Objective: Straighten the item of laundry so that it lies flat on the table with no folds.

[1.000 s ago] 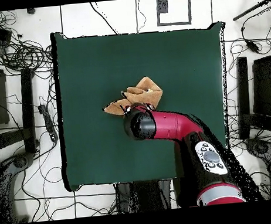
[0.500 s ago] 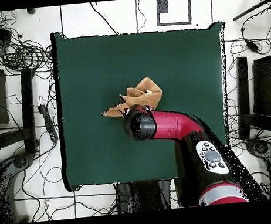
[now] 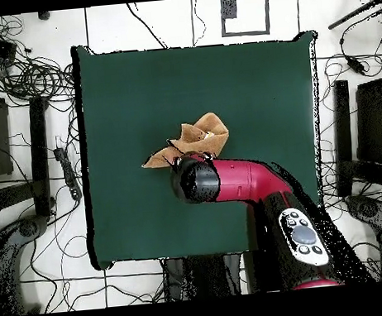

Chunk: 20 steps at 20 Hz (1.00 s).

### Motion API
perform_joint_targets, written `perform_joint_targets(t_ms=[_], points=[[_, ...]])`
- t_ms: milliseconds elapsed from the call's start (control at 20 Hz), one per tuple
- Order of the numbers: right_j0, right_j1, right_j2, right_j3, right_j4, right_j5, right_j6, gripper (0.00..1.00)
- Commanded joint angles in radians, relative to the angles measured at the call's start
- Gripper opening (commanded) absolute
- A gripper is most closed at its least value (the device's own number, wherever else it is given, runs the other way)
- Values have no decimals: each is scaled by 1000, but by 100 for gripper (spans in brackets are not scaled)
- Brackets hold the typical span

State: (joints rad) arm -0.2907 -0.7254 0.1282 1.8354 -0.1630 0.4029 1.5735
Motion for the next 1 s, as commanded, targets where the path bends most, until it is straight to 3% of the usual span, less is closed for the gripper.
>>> perform_joint_targets(t_ms=[50,350,750,1000], points=[[7,-49,110,112,2,155,18,0],[-37,-34,141,135,2,125,6,0],[-48,129,129,107,-90,-93,38,0],[-80,115,162,150,-101,-90,38,0]])
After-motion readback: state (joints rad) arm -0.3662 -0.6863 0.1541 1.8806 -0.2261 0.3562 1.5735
